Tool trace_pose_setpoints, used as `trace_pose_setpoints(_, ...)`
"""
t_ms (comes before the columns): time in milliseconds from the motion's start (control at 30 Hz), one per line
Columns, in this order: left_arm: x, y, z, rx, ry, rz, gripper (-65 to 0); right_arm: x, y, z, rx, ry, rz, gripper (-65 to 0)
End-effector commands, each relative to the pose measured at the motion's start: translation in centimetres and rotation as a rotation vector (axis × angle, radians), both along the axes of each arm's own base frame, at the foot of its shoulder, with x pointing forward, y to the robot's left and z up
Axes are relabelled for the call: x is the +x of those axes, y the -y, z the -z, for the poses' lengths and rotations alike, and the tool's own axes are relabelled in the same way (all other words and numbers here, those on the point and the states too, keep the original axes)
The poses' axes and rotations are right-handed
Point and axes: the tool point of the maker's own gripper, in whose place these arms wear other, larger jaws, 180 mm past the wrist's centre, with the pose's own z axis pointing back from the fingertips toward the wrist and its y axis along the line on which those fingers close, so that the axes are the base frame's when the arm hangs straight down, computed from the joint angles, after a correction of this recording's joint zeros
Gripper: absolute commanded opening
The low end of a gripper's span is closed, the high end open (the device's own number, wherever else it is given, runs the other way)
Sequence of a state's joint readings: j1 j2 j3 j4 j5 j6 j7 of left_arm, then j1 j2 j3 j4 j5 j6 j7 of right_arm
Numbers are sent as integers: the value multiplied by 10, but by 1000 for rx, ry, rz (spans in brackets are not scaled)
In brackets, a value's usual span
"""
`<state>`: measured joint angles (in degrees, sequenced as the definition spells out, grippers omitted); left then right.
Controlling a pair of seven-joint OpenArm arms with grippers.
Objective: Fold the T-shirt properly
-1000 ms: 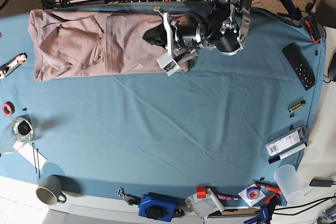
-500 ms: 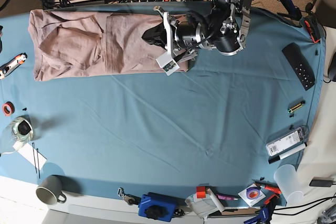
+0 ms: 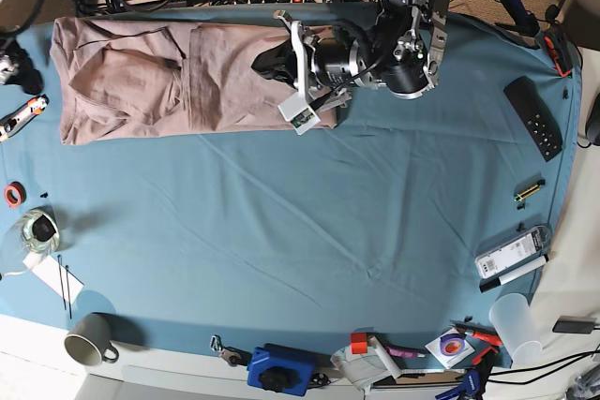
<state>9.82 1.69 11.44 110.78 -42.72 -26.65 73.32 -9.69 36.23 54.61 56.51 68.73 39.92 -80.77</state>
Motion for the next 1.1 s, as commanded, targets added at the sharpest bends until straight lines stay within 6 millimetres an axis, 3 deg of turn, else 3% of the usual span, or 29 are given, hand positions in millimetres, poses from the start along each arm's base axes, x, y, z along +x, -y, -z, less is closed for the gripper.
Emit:
trace_pose_setpoints(0,4,5,-14,-50,29,-4,-650,11,7,-16,-39,28,-24,-281)
trace_pose_setpoints(167,4,5,-14,-51,29,-4,-650,12,-23,11,-12,-69,-133,-281)
trace_pose_setpoints(400,4,5,-14,-51,29,-4,-650,9,-47,31,56,-68,-133,-281)
trace_pose_setpoints(600,3,7,-18,-71,24,0,-650,20,-68,26,161,43,-109,-281)
trace_pose_setpoints(833,2,7,-17,-70,21,0,-650,20,-70,28,170,45,-107,-281)
trace_pose_setpoints(900,2,7,-17,-70,20,0,-650,20,-70,28,170,45,-107,-327)
trace_pose_setpoints(1000,1,7,-16,-68,16,6,-650,20,-70,28,171,45,-107,-487)
trace_pose_setpoints(1067,-2,8,-18,-84,4,15,-650,20,-70,28,171,45,-107,-551)
